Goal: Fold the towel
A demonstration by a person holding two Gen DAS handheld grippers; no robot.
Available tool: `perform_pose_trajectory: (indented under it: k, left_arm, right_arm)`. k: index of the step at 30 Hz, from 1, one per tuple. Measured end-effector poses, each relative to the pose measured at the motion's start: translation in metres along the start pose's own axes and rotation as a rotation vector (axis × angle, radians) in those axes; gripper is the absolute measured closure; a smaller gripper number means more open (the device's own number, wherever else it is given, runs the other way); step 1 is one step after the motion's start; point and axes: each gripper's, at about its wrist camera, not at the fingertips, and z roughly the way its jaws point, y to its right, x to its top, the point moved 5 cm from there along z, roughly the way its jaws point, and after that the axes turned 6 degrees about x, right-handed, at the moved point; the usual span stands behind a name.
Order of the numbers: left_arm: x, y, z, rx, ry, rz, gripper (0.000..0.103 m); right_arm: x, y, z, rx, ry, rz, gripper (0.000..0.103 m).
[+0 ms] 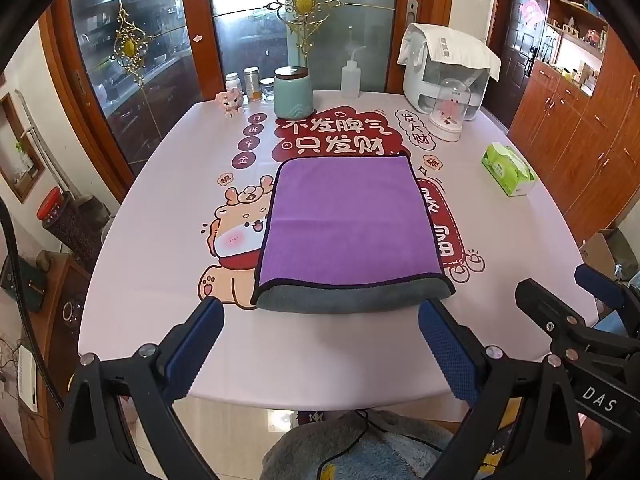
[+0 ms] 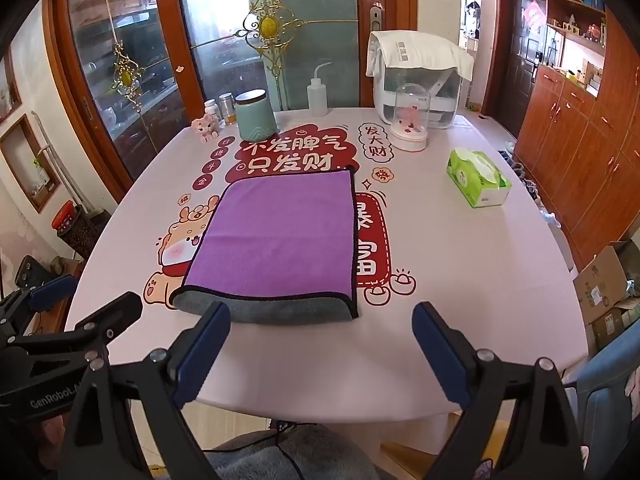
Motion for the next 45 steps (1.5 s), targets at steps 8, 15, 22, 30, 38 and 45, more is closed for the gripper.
perform_pose_trajectory:
  k: [8,15,22,30,38,45]
  left_arm:
    - [0.001,-0.0009,0.0011,0.002,0.004,0.0,0.006]
    - [0.0002,-0.0001,-0.0004,0.003,0.007,0.003,0.006]
    - [0.0038,0.0008,-0.0019,0.007,0.007,0.005,0.006]
    - [0.0059,-0.0026,0.0009,0.003,0.007,0.011,0.006]
    - [0.0078,0.001,0.0026,0.002,0.007,0.017,0.006]
    - [0.0094,0.0042,0.0024,-0.002,0.01,0.019,0.006]
  right_arm:
    - [0.0008,-0.0003,0.0003,-0.004,0.001,-0.003,0.01]
    - [0.0013,-0.0019,-0.0003,-0.005,0.005,-0.006,0.01]
    - [0.0022,-0.0011,0.0003,-0.006,0.007,-0.007,0.01]
    - [0.0058,0.0003,0.0017,-0.009,0.006,-0.003,0.01]
    - [0.0081,0.0032,0.0048,-0.011,0.004,-0.001,0.01]
    - [0.009,0.0058,0.0007,-0.009,0.004,-0.001,0.01]
